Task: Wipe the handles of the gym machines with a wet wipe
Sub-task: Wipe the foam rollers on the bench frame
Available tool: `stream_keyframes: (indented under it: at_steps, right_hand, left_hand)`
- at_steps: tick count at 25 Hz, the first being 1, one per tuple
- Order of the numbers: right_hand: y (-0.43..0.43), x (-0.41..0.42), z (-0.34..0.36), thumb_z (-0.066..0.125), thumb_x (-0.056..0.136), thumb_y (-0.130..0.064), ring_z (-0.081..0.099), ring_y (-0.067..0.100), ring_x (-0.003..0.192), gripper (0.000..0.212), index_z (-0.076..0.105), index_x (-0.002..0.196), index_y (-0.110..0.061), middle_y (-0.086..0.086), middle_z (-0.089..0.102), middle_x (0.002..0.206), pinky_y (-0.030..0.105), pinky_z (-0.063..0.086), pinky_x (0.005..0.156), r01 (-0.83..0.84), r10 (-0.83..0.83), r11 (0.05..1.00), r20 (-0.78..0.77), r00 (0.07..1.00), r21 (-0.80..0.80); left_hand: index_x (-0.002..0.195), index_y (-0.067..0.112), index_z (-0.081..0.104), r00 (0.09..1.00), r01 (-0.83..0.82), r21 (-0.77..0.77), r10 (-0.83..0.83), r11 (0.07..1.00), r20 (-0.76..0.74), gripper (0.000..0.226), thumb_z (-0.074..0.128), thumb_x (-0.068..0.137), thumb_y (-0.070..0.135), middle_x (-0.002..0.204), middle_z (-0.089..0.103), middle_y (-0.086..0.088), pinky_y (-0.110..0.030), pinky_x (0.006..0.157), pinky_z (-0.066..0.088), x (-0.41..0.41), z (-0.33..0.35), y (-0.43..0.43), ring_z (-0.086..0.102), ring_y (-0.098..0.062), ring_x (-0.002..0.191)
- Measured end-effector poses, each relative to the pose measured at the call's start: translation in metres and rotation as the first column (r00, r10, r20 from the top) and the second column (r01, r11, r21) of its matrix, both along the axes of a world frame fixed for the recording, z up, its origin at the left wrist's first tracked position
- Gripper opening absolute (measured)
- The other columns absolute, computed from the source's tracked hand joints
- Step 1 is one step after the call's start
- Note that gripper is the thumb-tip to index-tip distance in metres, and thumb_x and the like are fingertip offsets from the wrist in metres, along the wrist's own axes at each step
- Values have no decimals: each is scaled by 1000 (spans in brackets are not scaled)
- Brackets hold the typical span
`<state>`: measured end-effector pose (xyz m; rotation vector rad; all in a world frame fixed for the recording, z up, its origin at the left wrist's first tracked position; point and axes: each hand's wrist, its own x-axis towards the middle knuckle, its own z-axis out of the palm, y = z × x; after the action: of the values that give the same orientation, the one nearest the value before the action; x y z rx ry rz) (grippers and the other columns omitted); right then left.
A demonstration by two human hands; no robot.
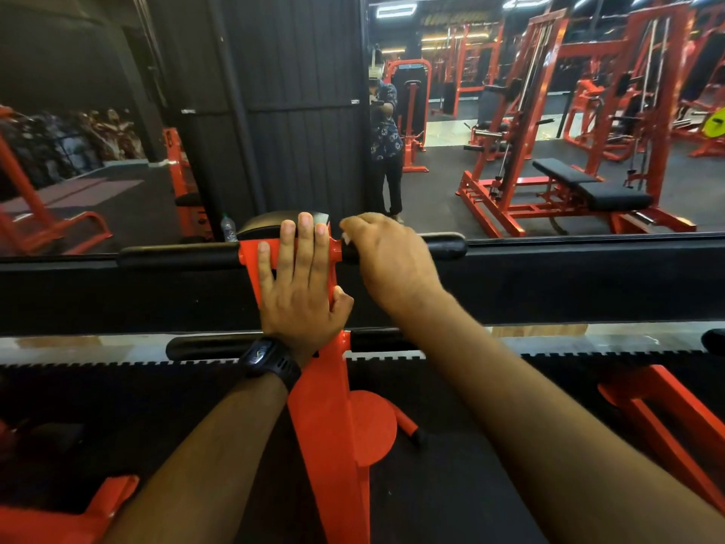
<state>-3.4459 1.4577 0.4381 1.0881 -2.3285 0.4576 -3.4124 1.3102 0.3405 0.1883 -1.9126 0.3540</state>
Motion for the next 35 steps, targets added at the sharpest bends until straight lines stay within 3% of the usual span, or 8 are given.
stream_keyframes:
  at_steps: [3,9,14,17,22,28,31,35]
  right_hand:
    - [17,-16,5,66,92,-13,63,22,103,28,59,118,-19,2,62,113,39,56,86,171,-171,985,8,985,-29]
    - [36,-21,3,71,86,-7,63,20,100,36,59,118,-20,0,61,111,37,57,82,155,-155,988,14,988,7]
    - [51,-5,-37,70,77,14,41,27,142,72,50,143,-7,12,50,147,30,32,110,175,-188,977,-98,977,-125]
    - [52,-13,-54,67,67,29,42,29,141,80,53,139,-4,14,50,147,32,27,108,230,-269,905,-63,961,-357]
    - [44,-3,-67,58,77,27,35,28,145,75,47,144,-5,12,43,153,35,28,112,301,-313,816,60,948,-494]
    - [37,-1,-86,54,75,26,27,27,148,80,44,148,-6,9,37,157,14,13,116,158,-220,876,-87,972,-455]
    - [42,-9,-91,57,86,21,24,22,150,70,45,148,-10,2,36,158,13,12,119,173,-197,749,34,980,-640]
    - [4,13,-79,47,100,4,14,15,152,55,34,152,-12,2,23,163,14,16,119,260,-18,447,282,959,-856]
  left_hand:
    - [160,11,5,1000,8,-10,-7,1000,14,101,56,76,32,166,1,-7,-55,123,8,1,0,-2,3,-26,155]
    - [160,13,2,1000,19,5,-19,1000,5,102,55,75,31,167,-3,-4,-54,123,6,2,1,2,0,-24,155]
    - [160,11,3,1000,2,-9,-2,1000,7,101,56,76,31,168,-8,-4,-55,123,7,2,0,-2,-1,-25,155]
    - [160,11,3,1000,8,-8,-8,1000,3,100,55,76,31,168,-9,-4,-54,123,6,0,1,-3,-1,-24,155]
    - [160,9,4,1000,4,-17,-4,1000,3,99,54,77,30,167,-7,-6,-55,123,6,0,-1,-4,-2,-25,155]
    - [160,9,3,1000,13,-20,-13,1000,7,101,56,77,31,167,-7,-6,-54,123,5,0,-1,-4,-3,-25,155]
    - [160,9,4,1000,8,-16,-8,1000,0,100,55,77,30,167,-6,-6,-54,123,6,-1,-1,-4,-2,-24,155]
    - [160,9,3,1000,9,-20,-9,1000,-1,100,54,77,31,167,-7,-5,-55,123,6,-1,-1,-4,-2,-24,155]
